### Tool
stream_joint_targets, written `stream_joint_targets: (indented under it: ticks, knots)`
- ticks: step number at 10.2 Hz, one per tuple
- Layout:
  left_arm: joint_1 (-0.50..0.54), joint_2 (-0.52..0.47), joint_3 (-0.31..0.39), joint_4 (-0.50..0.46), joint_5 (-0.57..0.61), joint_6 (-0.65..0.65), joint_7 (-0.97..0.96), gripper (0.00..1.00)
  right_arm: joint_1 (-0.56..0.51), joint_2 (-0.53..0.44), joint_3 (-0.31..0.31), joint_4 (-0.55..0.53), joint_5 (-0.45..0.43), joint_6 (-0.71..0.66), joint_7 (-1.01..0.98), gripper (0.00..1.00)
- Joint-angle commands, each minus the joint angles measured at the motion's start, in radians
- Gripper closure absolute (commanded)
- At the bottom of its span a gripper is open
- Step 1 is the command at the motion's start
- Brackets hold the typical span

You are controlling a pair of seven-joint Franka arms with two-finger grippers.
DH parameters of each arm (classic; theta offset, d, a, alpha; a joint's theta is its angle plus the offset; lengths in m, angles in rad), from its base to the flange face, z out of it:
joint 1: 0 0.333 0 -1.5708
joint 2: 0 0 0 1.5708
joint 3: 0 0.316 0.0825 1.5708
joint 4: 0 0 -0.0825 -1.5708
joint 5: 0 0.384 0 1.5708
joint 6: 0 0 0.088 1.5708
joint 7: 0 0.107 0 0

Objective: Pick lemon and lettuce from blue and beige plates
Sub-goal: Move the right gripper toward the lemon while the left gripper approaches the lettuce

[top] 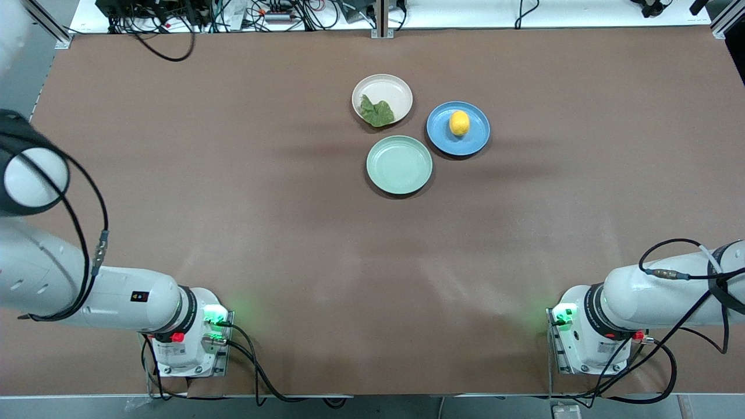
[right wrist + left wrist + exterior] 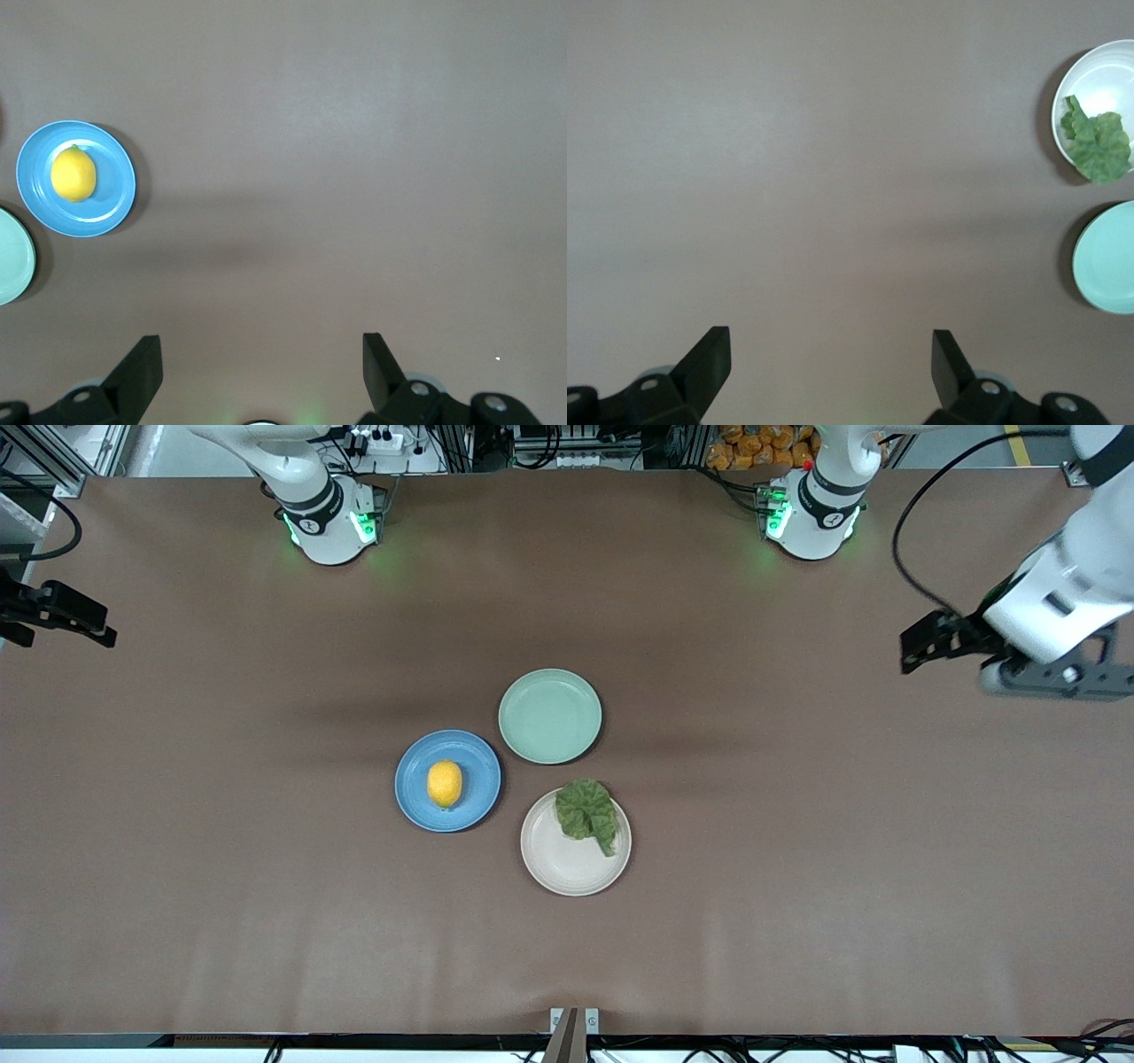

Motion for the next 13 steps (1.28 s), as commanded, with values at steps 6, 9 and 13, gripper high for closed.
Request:
stream_joint_targets:
  ticks: [6, 9, 13]
  knots:
    - [-0.220, 0.361, 0.009, 0.134, -0.013, 0.302, -0.406, 0.00, 0.081, 0.092, 0.015, -0.036, 0.071, 0.069, 0.139, 0.00]
    - [-0.290, 0.447, 0.016, 0.134, -0.004, 0.447, -0.515, 0.00, 0.139, 0.165, 0.026, -0.036, 0.073, 0.129, 0.214, 0.00]
    - [-0.366, 0.550, 0.020, 0.133, 0.094, 0.615, -0.650, 0.00, 0.225, 0.273, 0.073, -0.038, 0.073, 0.247, 0.430, 0.00]
